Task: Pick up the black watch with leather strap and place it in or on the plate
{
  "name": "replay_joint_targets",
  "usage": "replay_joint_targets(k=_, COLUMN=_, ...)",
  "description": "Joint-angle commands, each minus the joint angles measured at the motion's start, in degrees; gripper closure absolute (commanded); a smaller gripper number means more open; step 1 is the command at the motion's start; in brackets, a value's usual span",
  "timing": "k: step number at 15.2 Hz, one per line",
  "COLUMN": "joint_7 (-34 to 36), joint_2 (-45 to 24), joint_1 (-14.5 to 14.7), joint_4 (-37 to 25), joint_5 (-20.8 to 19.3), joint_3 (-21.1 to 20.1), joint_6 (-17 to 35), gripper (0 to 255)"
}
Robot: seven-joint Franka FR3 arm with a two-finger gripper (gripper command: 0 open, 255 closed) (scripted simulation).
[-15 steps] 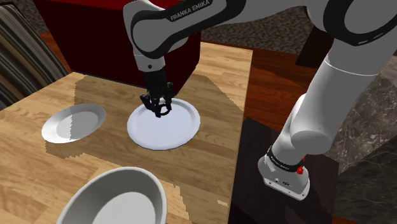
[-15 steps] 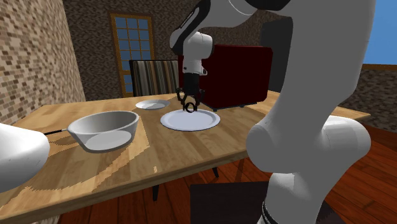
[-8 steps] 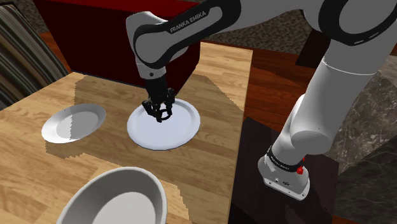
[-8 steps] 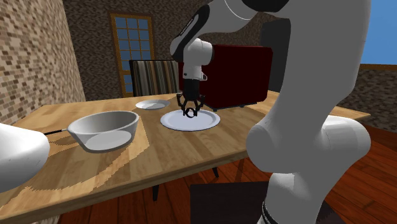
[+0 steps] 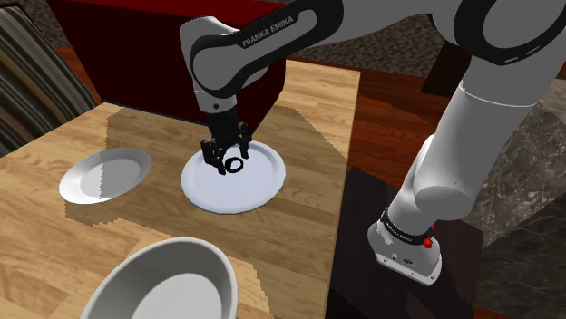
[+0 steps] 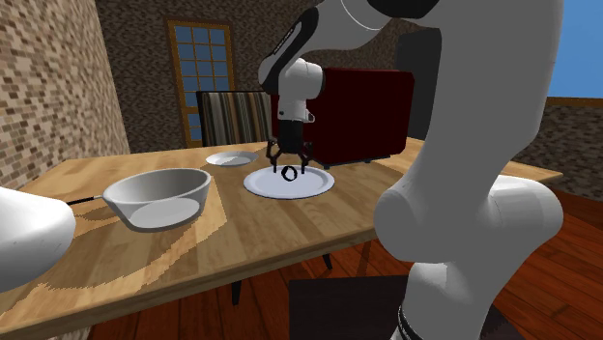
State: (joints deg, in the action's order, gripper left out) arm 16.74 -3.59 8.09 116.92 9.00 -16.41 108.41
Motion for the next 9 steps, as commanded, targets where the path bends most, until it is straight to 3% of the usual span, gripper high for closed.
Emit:
replay_joint_targets(k=1, joint_7=0.00, joint_2=0.00, joint_1=0.00, joint_4=0.00, joint_5=0.00, joint_3=0.00, joint_6=0.00, gripper=0)
replay_joint_targets(k=3, joint_7=0.00, joint_2=0.00, joint_1=0.00, joint_4=0.00, joint_5=0.00, joint_3=0.00, joint_6=0.00, gripper=0)
replay_joint_targets(k=7, joint_7=0.17, joint_2=0.44, joint_1=-0.53, joint_4=-6.75, joint_5=-0.35, joint_3=0.46, joint_6=-7.23, gripper=0)
replay_joint_targets(k=9, joint_7=0.17, joint_2=0.45, joint_1=-0.53, joint_4=-6.73, joint_5=-0.35, joint_3=0.46, joint_6=-7.23, gripper=0)
